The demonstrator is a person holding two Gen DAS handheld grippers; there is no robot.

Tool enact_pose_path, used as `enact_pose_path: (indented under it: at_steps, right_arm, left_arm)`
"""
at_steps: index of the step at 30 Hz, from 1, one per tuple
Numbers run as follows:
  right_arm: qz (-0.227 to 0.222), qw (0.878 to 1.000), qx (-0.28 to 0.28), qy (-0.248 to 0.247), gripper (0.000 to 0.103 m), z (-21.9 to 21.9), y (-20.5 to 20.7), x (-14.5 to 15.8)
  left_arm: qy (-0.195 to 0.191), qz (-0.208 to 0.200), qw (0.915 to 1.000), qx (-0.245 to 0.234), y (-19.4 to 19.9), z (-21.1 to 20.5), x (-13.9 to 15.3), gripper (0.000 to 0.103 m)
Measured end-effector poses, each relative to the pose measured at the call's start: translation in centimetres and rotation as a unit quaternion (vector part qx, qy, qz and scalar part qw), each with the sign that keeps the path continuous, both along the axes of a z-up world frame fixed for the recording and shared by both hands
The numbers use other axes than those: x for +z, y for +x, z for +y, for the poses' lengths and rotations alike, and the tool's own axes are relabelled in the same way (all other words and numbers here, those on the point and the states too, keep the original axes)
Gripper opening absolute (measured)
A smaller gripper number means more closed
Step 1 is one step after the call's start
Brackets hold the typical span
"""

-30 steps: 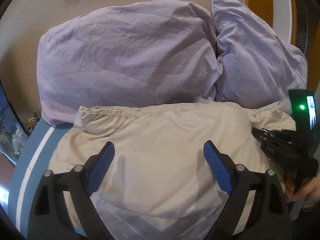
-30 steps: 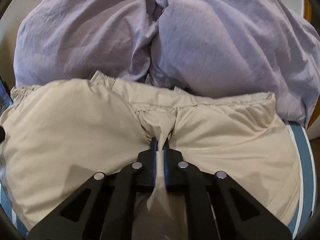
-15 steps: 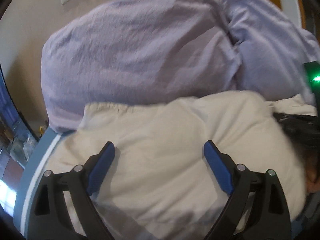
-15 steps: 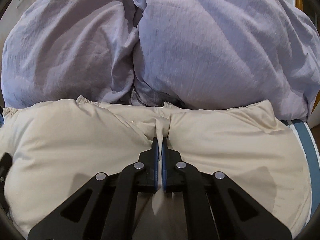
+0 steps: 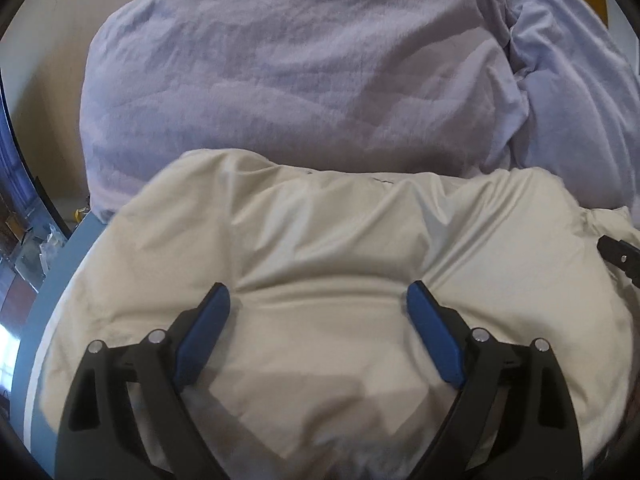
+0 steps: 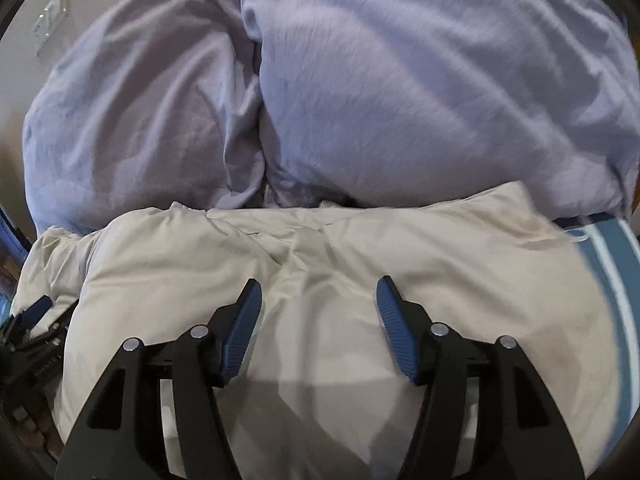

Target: Fold large clothes

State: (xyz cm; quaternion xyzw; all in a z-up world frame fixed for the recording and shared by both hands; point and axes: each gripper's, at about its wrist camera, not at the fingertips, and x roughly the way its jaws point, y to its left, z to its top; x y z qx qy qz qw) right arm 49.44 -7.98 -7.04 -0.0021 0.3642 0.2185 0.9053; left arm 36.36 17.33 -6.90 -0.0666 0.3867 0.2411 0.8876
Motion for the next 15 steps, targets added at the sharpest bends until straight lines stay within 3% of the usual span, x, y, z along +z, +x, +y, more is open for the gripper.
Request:
enact_pose_path:
  at_steps: [5,10,15]
  right_arm:
    - [-0.014,1.000,0.000,0.004,0.063,-1.7,-1.3,1.0]
    - [-0.019,0.997,0.070,0.026,0.063,1.5,-3.3,1.2]
    - [-0.029,0.994,0.102,-0.004,0.063,4.8,-5.3,0.7]
  left_arm:
    - [0.019,-0.025,0.9995,0.008,-2.3,1.1,2.2,0.090]
    - [0.016,-0.026,0.9994,0.014,-2.7,1.4,2.6,0.090]
    - [0.035,-0.015,0.9992,0.012,-2.6,0.6,2.1,0.090]
